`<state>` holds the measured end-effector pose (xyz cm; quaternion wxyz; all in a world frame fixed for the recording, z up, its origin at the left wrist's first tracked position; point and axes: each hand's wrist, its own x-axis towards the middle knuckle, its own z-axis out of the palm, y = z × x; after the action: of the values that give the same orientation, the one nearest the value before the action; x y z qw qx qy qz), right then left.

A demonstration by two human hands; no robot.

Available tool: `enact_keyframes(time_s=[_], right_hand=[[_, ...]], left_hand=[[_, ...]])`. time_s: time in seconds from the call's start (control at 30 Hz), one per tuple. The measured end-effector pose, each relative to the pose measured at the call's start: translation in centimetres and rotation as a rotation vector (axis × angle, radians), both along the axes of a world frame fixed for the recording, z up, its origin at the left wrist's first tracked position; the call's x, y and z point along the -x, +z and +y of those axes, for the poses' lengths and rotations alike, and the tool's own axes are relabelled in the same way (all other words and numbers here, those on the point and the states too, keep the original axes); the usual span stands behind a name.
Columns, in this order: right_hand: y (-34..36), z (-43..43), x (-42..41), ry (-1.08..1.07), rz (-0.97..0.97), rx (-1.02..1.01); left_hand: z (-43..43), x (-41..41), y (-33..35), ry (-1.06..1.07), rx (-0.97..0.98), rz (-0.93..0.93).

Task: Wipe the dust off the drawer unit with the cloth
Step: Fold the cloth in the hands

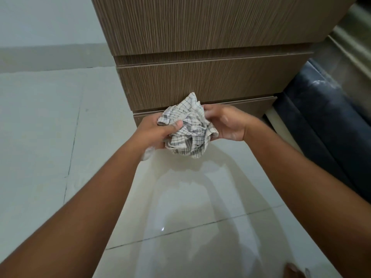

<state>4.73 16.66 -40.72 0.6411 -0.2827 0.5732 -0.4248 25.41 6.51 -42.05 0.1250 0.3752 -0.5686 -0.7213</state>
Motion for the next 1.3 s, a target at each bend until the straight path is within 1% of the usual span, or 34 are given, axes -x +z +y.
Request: enact_keyframes(time_s=[0.07,0.13,0.23,0.27,0.3,0.33,0.4,0.47,0.5,0.57,0.63,0.7,0.73,0.8,0.9,0.97,1.03,1.17,1.3], right_hand=[[0.7,0.2,-0.1,0.026,0.038,-0.009],[1.0,0.2,-0.2,0.053,0.134,0.015],[0.8,0.0,-0.3,-0.054,0.192,0.066],[0.7,-0.1,-0.5,-0.087,0.197,0.083],[0.8,-0.2,-0.7,-0.112,0.196,0.1],[0.9,-0.3,-0.9,-0.128,0.193,0.117],[1.2,-0.4,-1.2,-0.156,0.163,0.14],[1.5,-0.5,-1.2,-0.178,0.059,0.154],[1.6,-0.5,-1.1,-0.183,0.005,0.165],[1.7,-0.6,-1.0,-0.165,-0.031,0.183],[1.7,-0.6,-0.9,-0.171,0.065,0.199],[1.4,-0.6,-0.8,-0.211,0.129,0.218],[1.3,-0.6,-0.6,-0.224,0.138,0.224],[1.3,-0.6,-0.5,-0.251,0.124,0.234],[1.8,-0.5,-0.4,-0.3,0.104,0.26],[2.1,-0.5,-0.2,-0.32,0.126,0.273],[2.2,-0.4,-0.1,-0.335,0.158,0.275],[2.3,-0.3,0.1,-0.342,0.239,0.264],[2.5,-0.5,0.9,-0.291,0.345,0.218]], left_hand=[[-0.2,-0.2,0.2,0.017,0.077,-0.022],[-0.4,-0.3,0.6,0.051,0.088,-0.011],[-0.4,-0.5,1.1,0.035,0.018,0.076],[-0.4,-0.6,1.3,0.04,0.037,0.094],[-0.6,-0.7,1.4,0.058,0.108,0.106],[-0.8,-0.7,1.4,0.08,0.225,0.117],[-1.0,-0.6,1.3,0.098,0.514,0.127],[-0.9,-0.3,1.0,0.102,0.811,0.103],[-0.9,-0.2,0.9,0.105,0.923,0.1],[-0.9,-0.3,0.6,0.078,1.038,0.095],[-0.9,-0.5,0.6,-0.002,1.024,0.045],[-0.6,-0.7,1.1,-0.076,0.881,-0.001],[-0.3,-0.7,1.5,-0.078,0.776,0.018],[0.0,-0.6,2.0,-0.027,0.595,0.079],[0.0,-0.2,2.1,0.09,0.455,0.1],[-0.2,0.2,2.0,0.111,0.324,0.102],[-0.2,0.6,2.1,0.127,0.302,0.088],[0.2,1.8,1.8,0.183,0.348,0.014],[1.0,3.0,1.1,0.228,0.328,-0.074]])
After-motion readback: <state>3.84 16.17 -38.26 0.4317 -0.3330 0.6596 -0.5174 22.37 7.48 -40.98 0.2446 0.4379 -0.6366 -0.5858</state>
